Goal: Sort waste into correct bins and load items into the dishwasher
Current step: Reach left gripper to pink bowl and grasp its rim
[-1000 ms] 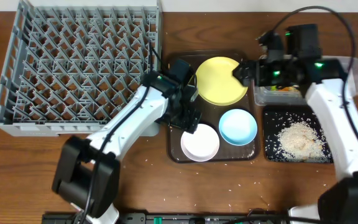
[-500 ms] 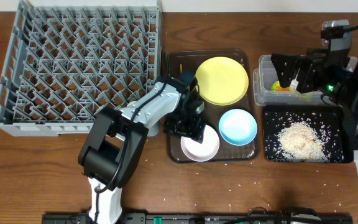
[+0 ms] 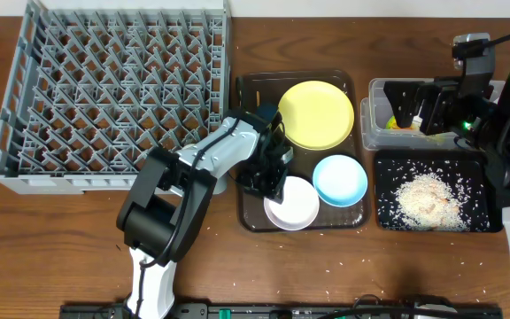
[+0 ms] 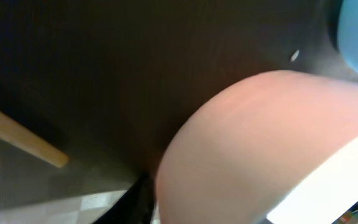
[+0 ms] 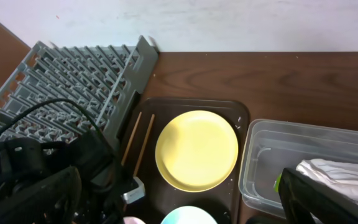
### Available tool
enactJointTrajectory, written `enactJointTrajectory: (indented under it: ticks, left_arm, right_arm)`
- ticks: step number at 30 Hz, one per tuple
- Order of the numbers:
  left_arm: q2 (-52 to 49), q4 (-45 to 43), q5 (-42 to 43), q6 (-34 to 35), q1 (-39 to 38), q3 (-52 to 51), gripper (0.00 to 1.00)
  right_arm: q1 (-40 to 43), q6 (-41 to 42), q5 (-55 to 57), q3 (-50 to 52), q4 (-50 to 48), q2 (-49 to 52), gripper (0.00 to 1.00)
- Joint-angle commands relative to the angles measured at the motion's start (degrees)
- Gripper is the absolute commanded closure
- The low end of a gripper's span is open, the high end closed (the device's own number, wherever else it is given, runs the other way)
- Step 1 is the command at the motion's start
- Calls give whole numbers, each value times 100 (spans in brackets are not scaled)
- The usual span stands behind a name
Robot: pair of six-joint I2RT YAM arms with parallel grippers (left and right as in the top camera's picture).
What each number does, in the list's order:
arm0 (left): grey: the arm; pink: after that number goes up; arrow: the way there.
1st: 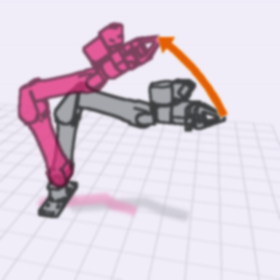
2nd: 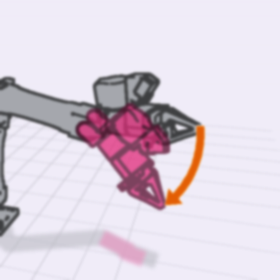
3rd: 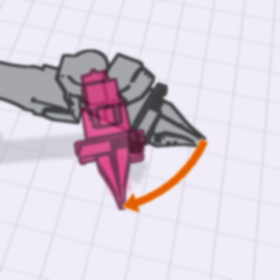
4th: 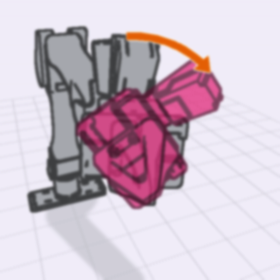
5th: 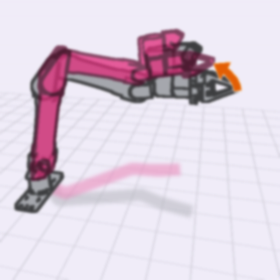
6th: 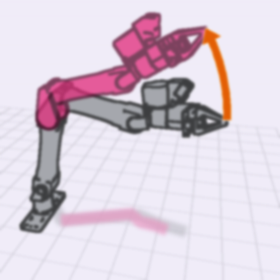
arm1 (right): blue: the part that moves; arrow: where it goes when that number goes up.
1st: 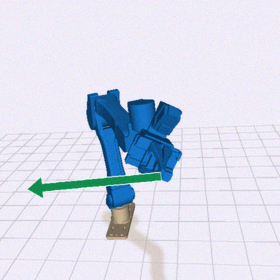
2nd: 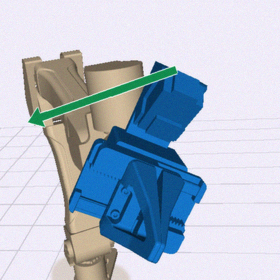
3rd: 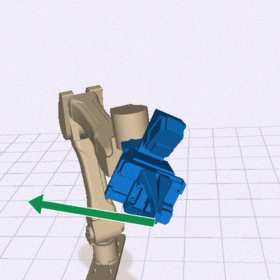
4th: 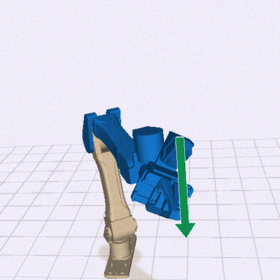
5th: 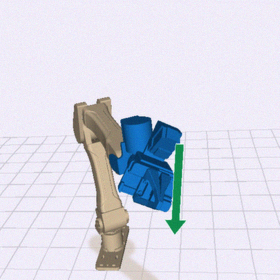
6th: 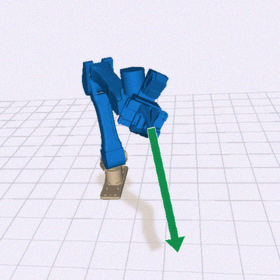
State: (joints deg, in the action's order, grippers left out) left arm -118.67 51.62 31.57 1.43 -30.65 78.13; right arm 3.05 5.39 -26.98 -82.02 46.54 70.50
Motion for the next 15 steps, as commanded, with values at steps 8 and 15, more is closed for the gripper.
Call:
enactJointTrajectory:
  ticks: [8, 15]
  left_arm:
    - [-50, 63, 39, -26, -2, -66, 93]
    - [391, 166, 39, -26, 70, -63, 93]
  right_arm:
    - [26, -74, 17, -42, 107, 2, 1]
    - [26, -74, 15, -42, 122, 2, 1]
